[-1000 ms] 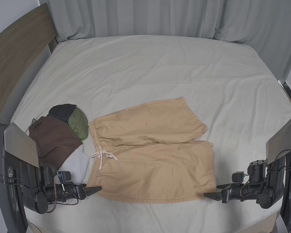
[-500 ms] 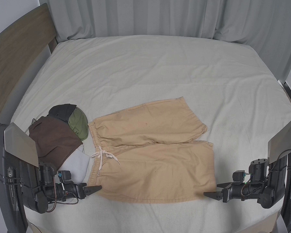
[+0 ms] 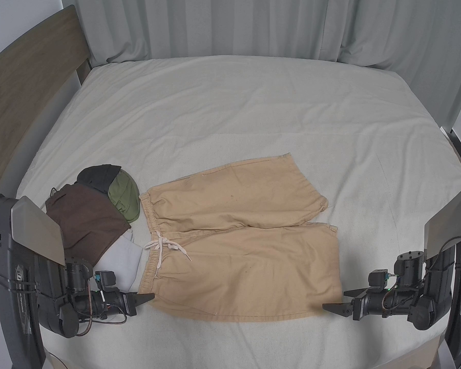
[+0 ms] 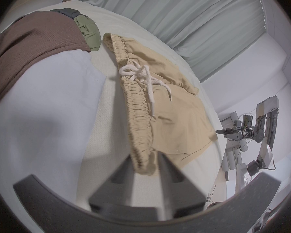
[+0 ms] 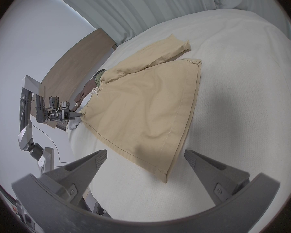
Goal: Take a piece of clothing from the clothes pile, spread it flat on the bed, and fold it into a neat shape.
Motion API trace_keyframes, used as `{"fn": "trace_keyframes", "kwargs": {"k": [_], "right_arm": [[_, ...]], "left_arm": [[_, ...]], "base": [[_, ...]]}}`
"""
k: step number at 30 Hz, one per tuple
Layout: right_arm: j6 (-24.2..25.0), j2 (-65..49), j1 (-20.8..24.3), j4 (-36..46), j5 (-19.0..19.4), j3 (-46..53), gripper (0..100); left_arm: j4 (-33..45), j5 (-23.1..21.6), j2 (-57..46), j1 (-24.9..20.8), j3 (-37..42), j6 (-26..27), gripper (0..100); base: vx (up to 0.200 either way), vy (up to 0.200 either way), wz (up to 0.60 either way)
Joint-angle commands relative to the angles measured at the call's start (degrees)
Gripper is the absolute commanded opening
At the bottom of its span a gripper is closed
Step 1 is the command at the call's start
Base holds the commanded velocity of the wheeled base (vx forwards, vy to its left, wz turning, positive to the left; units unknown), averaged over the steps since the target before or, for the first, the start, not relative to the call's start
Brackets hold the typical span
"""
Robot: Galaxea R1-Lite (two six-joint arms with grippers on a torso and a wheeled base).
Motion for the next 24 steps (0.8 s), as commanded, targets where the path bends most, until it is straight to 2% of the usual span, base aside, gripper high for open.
{"fn": "trace_keyframes", "kwargs": {"k": [1,24], "right_arm": [[0.01,0.13,0.0,-0.05,0.03,-0.04,100],[-0.08,4.26,1.41,-0.05,-0.05,-1.09,100]], "left_arm": [[-0.05,-0.01,0.99,0.01,-0.31,-0.02,0],[-0.05,-1.59,0.82,-0.17,-0.75,0.07,0]], "base": [[0.0,0.0,0.0],[0.0,0.0,0.0]]}}
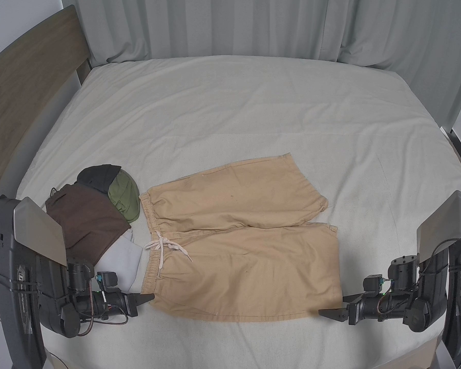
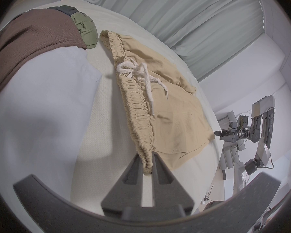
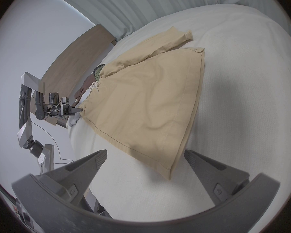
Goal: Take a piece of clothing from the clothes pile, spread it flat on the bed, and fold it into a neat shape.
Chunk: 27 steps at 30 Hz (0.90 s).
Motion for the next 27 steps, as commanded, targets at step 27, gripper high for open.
{"fn": "trace_keyframes", "kwargs": {"k": [27], "right_arm": [[-0.68,1.46,0.51,-0.02,-0.02,2.26,0]], "left_arm": [[0.03,-0.77,-1.68,2.59,5.96,3.22,0]], "base": [[0.0,0.0,0.0]]}}
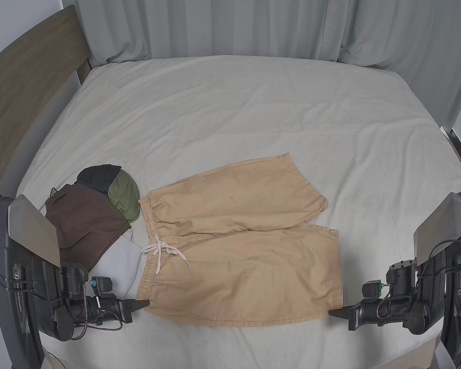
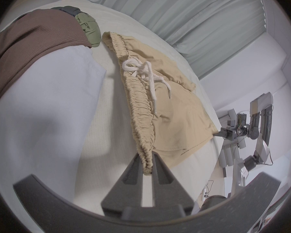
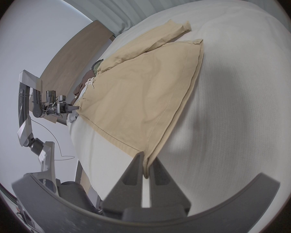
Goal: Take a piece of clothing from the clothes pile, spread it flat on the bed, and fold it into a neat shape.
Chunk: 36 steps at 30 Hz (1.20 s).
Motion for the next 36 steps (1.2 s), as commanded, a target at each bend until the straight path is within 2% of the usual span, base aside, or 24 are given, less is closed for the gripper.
{"fn": "trace_keyframes", "kwargs": {"k": [1,5,10,22,29,36], "right_arm": [[-0.99,-0.34,0.07,-0.02,0.2,1.52,0],[-3.19,-0.34,-0.28,-0.02,0.56,3.02,0],[-3.54,-0.25,-0.45,-0.02,1.61,3.63,0],[-3.01,-3.16,-0.72,-0.02,1.79,2.05,0],[-2.4,-6.32,-0.63,-0.02,2.67,0.21,0],[1.47,-10.19,0.34,-0.02,2.75,0.03,0]], "left_arm": [[0.15,-0.62,-0.1,1.29,2.1,1.87,0],[0.15,-1.06,0.86,2.7,3.24,5.56,0],[0.15,-2.73,1.83,2.79,4.91,8.29,0],[-0.03,-4.4,0.07,1.38,2.8,8.29,0],[-0.03,-6.07,-4.67,0.77,2.36,6.88,0],[-0.03,-6.25,-7.57,-0.29,2.01,5.56,0]], "base": [[0.0,0.0,0.0],[0.0,0.0,0.0],[0.0,0.0,0.0],[0.0,0.0,0.0],[0.0,0.0,0.0],[0.0,0.0,0.0]]}}
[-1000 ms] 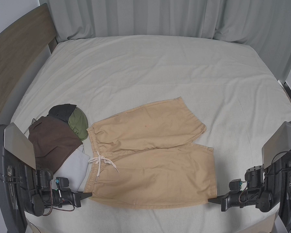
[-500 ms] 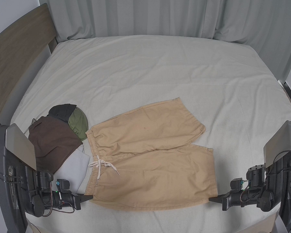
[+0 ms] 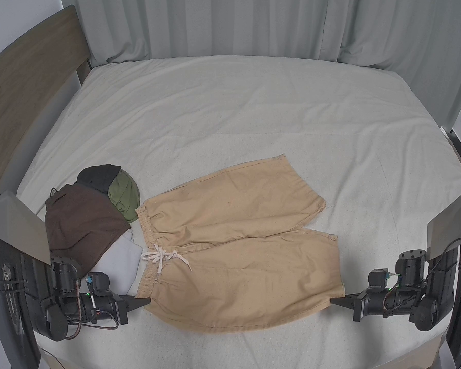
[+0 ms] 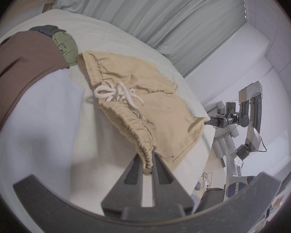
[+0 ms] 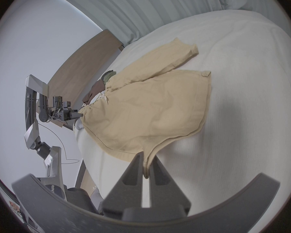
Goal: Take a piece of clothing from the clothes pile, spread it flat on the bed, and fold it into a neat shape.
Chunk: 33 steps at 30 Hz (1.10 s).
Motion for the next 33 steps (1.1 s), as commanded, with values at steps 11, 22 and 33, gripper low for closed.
{"fn": "trace_keyframes", "kwargs": {"k": [11,22,33], "right_arm": [[2.82,-4.93,0.93,0.03,0.03,-1.09,0],[4.49,-6.87,1.02,-0.05,-0.05,-3.02,0],[7.48,-8.19,1.37,-0.05,-0.49,-5.22,0]], "left_arm": [[-0.1,0.15,-3.12,-0.42,-2.46,-3.18,0],[-0.1,0.59,-3.21,-0.42,-5.28,-6.88,0],[-0.1,2.08,-3.21,-0.42,-7.3,-8.9,0]], "base": [[0.0,0.0,0.0],[0.0,0.0,0.0],[0.0,0.0,0.0]]}}
